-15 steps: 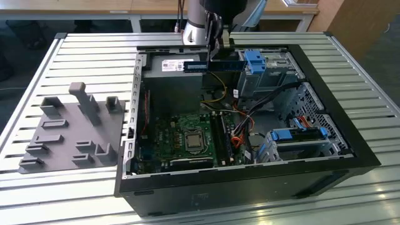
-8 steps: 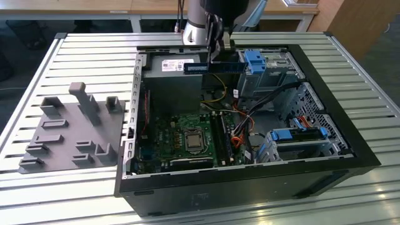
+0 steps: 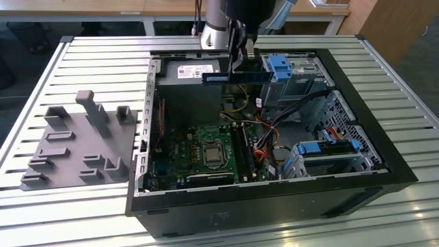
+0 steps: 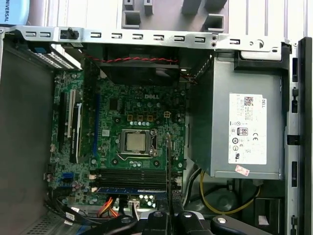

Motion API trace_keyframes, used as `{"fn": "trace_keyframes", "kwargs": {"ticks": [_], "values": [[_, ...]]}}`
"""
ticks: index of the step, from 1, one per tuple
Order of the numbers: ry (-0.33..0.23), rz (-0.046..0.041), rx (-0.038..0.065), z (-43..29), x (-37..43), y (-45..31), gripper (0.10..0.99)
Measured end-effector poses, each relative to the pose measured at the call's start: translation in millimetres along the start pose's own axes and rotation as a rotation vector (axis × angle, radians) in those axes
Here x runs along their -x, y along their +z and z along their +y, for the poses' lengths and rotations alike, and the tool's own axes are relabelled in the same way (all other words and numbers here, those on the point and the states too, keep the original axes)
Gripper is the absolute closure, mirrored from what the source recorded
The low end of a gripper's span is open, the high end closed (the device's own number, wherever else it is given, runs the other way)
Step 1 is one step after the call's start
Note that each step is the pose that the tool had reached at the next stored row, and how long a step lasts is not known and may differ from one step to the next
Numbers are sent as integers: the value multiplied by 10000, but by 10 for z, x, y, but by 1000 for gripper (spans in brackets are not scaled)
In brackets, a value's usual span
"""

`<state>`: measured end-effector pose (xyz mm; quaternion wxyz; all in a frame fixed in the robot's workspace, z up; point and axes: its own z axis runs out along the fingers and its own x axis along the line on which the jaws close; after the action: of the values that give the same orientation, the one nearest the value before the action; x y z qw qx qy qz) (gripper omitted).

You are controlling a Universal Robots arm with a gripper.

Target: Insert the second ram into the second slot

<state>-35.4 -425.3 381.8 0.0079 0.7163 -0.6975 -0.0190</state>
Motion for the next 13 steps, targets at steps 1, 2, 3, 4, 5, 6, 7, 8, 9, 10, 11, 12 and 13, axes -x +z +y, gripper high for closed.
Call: {"fn": "trace_keyframes", "kwargs": {"ticks": [1,2,3,4,5,6,7,8,9,10,11,12,13], "values": [[40,4,-1,0,-6,0,949],[134,4,-2,1,-7,1,949],[295,3,-4,0,-7,1,949],[470,2,-6,0,-7,2,949],[650,0,-10,0,-7,4,949],[837,-2,-12,0,-7,5,949],[1012,-3,-15,-1,-7,7,949],[1189,-3,-18,-1,-7,8,949],[1379,-4,-21,-1,-7,10,949],[1552,-4,-23,0,-7,11,949],[1724,-4,-26,0,-7,12,949],[1895,-5,-29,-1,-7,13,949],[2068,-5,-31,-1,-7,15,949]]}}
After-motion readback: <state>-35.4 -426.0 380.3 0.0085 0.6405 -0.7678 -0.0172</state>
